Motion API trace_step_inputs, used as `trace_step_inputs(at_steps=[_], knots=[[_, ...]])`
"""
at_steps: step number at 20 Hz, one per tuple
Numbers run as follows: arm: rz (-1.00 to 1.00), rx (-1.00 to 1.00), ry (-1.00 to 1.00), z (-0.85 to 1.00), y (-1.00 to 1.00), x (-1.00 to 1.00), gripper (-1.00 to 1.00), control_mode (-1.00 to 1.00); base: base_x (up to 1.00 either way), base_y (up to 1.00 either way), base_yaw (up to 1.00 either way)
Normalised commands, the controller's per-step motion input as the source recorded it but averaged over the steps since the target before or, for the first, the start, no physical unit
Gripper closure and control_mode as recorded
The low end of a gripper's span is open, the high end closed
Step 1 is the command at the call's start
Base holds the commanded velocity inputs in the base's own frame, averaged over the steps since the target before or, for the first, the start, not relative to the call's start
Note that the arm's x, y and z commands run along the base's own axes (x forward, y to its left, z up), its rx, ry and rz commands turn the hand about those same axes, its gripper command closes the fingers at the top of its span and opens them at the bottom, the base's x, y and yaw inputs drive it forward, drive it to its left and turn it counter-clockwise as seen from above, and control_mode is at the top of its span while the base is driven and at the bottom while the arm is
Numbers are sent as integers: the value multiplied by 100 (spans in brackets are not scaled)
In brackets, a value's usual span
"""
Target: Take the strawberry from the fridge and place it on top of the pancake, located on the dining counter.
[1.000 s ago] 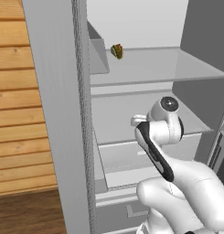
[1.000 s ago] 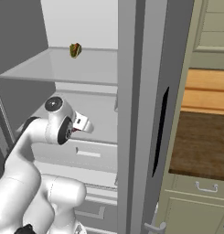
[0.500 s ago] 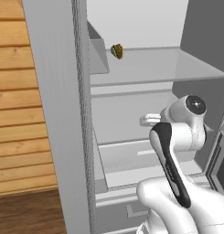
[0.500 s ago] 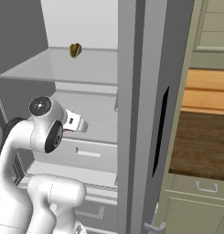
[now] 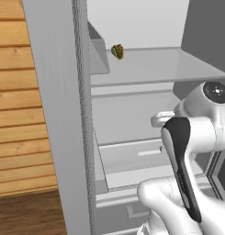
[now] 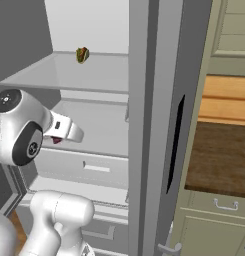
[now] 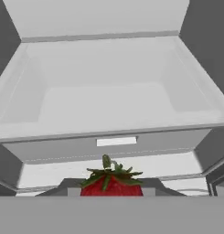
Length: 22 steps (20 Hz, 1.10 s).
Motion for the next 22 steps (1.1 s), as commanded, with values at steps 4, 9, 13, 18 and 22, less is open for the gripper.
trace_step_inputs(at_steps=[4, 9, 13, 18, 22], knots=[[-2, -7, 9, -4, -19, -87, 100, -100, 0, 0, 0], [3, 7, 0, -5, -7, -76, 100, -100, 0, 0, 0], [0, 8, 0, 0, 3, -28, 100, -100, 0, 0, 0], [-1, 0, 0, 0, 1, 0, 100, -100, 0, 0, 0], [-1, -7, 0, -11, 0, 0, 100, -100, 0, 0, 0]])
